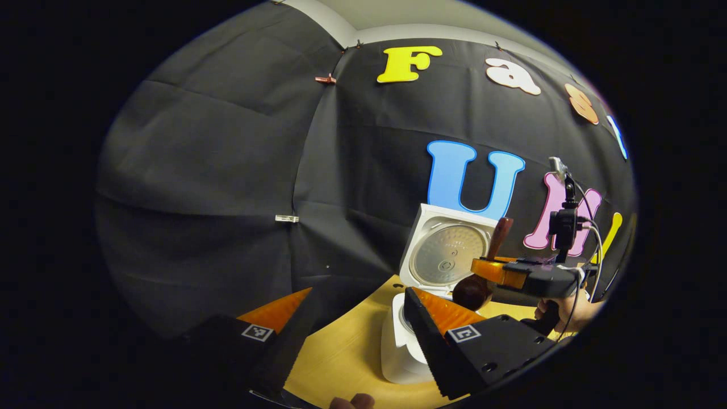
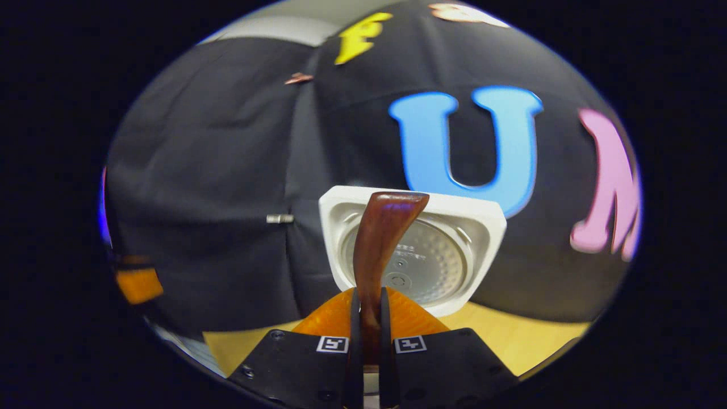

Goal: Close the left gripper, press the button to open the rice cooker; take a wooden spoon from the chopstick holder with the right hand, scoop a spoonful of rice and pour it into the rice cooker, then put the wooden spoon back into the chopstick holder.

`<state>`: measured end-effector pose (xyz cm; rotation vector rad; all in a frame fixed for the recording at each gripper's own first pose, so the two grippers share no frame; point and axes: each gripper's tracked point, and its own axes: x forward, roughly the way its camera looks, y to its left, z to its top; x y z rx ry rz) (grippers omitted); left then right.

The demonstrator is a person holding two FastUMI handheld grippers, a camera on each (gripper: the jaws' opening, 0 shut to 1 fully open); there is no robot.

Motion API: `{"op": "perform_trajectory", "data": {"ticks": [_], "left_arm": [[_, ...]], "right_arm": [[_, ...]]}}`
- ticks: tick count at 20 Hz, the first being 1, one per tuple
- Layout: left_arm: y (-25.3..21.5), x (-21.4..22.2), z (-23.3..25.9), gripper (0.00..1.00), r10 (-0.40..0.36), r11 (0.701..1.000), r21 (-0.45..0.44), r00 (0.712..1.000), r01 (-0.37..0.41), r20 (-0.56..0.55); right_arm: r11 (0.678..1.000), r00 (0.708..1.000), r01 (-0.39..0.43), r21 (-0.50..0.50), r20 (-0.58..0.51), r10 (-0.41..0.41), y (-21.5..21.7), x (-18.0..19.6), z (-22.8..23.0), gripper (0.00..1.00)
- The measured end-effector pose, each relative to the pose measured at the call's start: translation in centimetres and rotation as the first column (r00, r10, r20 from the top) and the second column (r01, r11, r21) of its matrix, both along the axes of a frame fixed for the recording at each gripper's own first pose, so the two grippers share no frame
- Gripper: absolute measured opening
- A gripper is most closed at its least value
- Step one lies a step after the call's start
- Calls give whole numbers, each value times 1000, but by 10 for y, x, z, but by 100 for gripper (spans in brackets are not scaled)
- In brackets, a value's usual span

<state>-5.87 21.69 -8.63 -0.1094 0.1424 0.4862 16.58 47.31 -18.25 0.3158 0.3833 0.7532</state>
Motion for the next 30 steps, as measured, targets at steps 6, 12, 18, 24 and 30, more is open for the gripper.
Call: {"op": "perform_trajectory", "data": {"ticks": [6, 12, 18, 24, 30], "left_arm": [[-10, 6, 6, 95, -11, 1000, 17, 1000, 11, 1], [-37, 22, 17, 95, -59, 997, 42, 998, 59, -3], [-71, 41, 24, 95, -110, 991, 78, 994, 111, -14], [-104, 67, 35, 95, -155, 984, 87, 988, 156, -10], [-137, 92, 31, 95, -203, 975, 91, 979, 203, -18]], "right_arm": [[923, 935, 182, 340, -352, -54, -33, 16, 5, 14], [775, 847, 372, 511, -529, -57, -101, 23, 18, 15], [614, 800, 511, 602, -594, -83, -208, 31, 29, 14], [523, 749, 634, 570, -620, -233, -354, 28, 4, 14], [475, 643, 760, 444, -622, -447, -502, 5, -52, 14]]}}
